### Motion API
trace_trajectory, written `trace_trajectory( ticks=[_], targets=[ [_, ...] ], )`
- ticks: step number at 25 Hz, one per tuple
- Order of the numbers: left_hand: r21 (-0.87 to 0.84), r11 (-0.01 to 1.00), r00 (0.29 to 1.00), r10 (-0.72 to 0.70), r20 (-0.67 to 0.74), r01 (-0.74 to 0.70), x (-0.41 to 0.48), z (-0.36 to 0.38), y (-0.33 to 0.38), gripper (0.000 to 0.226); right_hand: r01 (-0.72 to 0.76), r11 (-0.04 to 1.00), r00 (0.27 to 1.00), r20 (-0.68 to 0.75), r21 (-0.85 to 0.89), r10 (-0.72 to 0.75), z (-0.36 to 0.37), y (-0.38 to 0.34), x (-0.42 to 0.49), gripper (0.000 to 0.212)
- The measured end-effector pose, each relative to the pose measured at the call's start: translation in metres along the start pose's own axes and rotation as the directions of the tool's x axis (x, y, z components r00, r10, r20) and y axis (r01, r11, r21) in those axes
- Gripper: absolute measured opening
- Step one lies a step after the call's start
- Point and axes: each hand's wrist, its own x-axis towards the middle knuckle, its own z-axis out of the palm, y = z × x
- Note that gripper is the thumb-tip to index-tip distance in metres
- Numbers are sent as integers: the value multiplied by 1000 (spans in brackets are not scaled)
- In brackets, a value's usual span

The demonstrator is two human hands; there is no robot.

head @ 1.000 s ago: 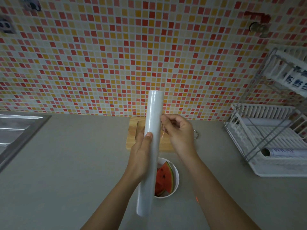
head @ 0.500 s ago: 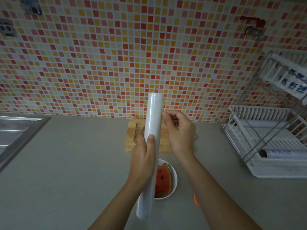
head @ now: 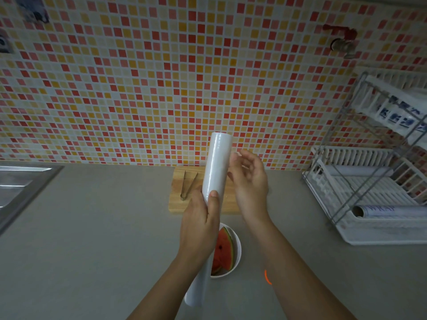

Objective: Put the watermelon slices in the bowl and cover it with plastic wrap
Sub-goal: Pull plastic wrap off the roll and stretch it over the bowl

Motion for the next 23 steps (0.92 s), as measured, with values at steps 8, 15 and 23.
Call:
trace_trajectory(
  ticks=[8, 15, 23],
  targets=[
    [48, 998, 999, 40, 17, -41, -6, 5, -4, 28, 60, 987, 985, -153, -150, -83, -5, -8, 9, 10],
    [-54, 997, 998, 60, 25, -59, -4, 3, 2, 16, 164, 977, 975, -131, -135, -181, -13, -20, 12, 7],
    [-157, 982, 994, 99, -47, -105, 26, -10, 11, 33, 14, 999, 1000, 8, -51, -14, -32, -4, -15, 30]
  ],
)
